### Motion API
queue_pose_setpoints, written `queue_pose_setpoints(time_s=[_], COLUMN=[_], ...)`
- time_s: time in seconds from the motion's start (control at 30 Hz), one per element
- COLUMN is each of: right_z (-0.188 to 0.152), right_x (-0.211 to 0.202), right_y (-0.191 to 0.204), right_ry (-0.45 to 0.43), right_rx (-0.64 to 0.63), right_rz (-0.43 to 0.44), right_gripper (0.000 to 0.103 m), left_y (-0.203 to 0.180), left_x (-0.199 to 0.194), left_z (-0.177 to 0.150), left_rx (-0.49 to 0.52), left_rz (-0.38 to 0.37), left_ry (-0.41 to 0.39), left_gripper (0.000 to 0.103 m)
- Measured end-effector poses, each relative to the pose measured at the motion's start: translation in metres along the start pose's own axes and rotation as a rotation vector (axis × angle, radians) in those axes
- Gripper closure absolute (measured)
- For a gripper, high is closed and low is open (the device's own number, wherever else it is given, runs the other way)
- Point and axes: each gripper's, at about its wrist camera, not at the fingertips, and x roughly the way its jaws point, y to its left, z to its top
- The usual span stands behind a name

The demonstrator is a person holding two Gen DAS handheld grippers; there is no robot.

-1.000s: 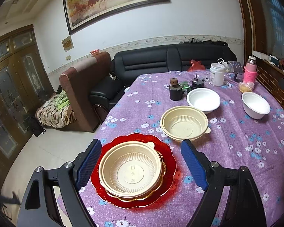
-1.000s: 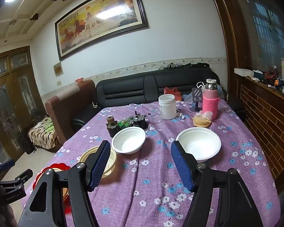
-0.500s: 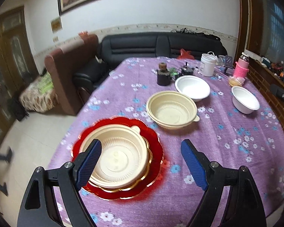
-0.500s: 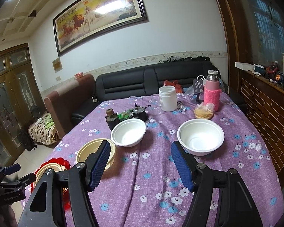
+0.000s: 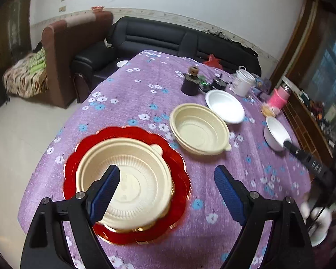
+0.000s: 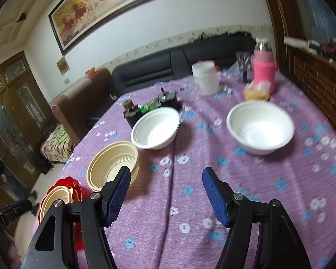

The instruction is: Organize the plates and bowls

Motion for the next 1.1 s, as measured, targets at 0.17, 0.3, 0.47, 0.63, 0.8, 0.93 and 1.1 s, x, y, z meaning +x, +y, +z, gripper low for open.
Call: queue_pose_setpoints(time_s=[0.17, 0.3, 0.47, 0.63, 0.8, 0.93, 1.1], right_z=[-0.001, 0.013, 0.040, 0.055, 0.053, 0.043, 0.022], right_x=[0.035, 0.064, 0.121, 0.181, 0.197, 0.169, 0.112], right_y=[-0.002, -0.010, -0.024, -0.031, -0.042, -0.051, -0.073], right_ry=[0.033, 0.018, 0.038, 0.137, 0.189, 0.195, 0.240], right_rx=[0.052, 0.108, 0.184, 0.235, 0.305, 0.304, 0.272], right_rz=[0.032, 0.034, -0.001, -0.020, 0.049, 0.055, 0.094], right_gripper=[0.032, 0.032, 0.032, 0.038, 0.089, 0.089, 0.091], left_y=[0.012, 0.004, -0.005, -0.006, -0.010, -0.023, -0.055], left_x=[0.011, 0.018, 0.035, 0.053, 0.058, 0.062, 0.066], left_z=[0.040, 0.059, 0.056, 0.051, 0.049, 0.045, 0.028], left_rx=[-0.052, -0.030, -0.012, -0.025, -0.017, -0.001, 0.056], left_rz=[0.013, 0.020, -0.003, -0.010, -0.013, -0.047, -0.119], left_ry=[0.011, 0.009, 0.054, 0.113, 0.117, 0.126, 0.156], left_gripper=[0.017, 0.017, 0.017, 0.017, 0.017, 0.017, 0.017])
